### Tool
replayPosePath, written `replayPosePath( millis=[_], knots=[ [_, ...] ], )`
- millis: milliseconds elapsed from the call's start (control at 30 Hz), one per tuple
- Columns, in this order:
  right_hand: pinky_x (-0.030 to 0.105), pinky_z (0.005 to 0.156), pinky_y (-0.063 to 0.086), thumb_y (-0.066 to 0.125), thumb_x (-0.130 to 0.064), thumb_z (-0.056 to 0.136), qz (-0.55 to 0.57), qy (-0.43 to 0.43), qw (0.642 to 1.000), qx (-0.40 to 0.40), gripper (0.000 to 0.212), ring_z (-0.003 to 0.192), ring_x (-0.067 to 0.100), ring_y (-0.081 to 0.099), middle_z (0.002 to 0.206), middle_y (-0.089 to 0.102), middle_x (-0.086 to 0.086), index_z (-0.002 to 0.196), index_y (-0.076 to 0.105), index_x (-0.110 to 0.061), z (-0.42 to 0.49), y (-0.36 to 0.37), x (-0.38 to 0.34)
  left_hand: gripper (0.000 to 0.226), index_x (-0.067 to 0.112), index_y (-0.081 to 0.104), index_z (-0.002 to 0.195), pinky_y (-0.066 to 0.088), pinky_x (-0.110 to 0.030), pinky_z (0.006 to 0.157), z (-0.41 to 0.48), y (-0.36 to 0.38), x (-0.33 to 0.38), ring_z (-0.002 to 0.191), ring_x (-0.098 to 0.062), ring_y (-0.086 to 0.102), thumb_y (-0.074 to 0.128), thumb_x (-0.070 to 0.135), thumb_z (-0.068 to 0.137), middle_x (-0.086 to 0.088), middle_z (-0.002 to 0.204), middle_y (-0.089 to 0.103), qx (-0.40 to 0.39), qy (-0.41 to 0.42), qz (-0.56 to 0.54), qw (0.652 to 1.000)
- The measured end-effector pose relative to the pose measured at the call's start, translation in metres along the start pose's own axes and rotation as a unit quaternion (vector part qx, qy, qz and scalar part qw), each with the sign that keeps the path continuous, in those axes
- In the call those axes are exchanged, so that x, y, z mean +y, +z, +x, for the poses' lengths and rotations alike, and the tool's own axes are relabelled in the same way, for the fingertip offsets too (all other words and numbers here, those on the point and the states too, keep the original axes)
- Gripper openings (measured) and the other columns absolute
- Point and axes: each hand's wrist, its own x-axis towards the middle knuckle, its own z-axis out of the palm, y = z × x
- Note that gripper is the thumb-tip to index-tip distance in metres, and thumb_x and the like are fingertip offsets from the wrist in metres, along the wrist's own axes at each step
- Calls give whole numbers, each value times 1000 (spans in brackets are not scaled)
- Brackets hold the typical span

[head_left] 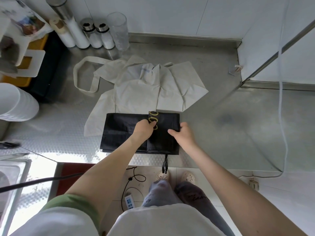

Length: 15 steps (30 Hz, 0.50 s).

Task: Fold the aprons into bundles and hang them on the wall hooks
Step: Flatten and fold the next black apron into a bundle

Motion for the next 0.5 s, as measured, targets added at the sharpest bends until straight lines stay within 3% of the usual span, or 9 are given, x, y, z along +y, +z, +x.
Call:
replayPosePath(
  millis=[67,133,300,400,500],
  knots=[
    [35,77,51,69,-24,85,75,10,997,-31,16,95,26,65,96,67,4,94,57,-18,-2,-2,-2,41,0,58,112,42,-32,71,0,-2,-1,86,-23,52,41,36,102,-10,96,55,-22,-31,-80,996],
    [36,85,51,64,-19,90,156,14,985,-79,9,99,25,65,100,70,3,99,63,-17,-6,-7,-4,42,3,53,124,46,-34,73,-2,-2,0,95,-24,52,40,36,103,-10,106,55,-52,-69,-161,983],
    [46,92,53,60,-13,93,311,58,937,-149,22,105,28,66,112,70,11,115,64,-10,-15,-16,-15,38,5,51,119,47,-37,83,-6,0,9,105,-25,51,38,37,103,-6,112,54,-76,-90,-233,965],
    [44,92,52,55,-10,96,325,55,933,-148,21,105,27,64,107,70,8,115,64,-10,-19,-21,-23,28,1,46,107,40,-27,77,-17,7,23,105,-27,49,41,28,103,-10,104,52,-27,-24,-109,993],
    [43,97,49,51,-15,99,324,53,935,-135,17,112,26,61,108,69,6,110,64,-14,-21,-25,-32,48,0,33,129,39,-39,94,-29,15,35,122,-37,42,54,28,96,-20,130,42,121,72,76,987]
  ],
)
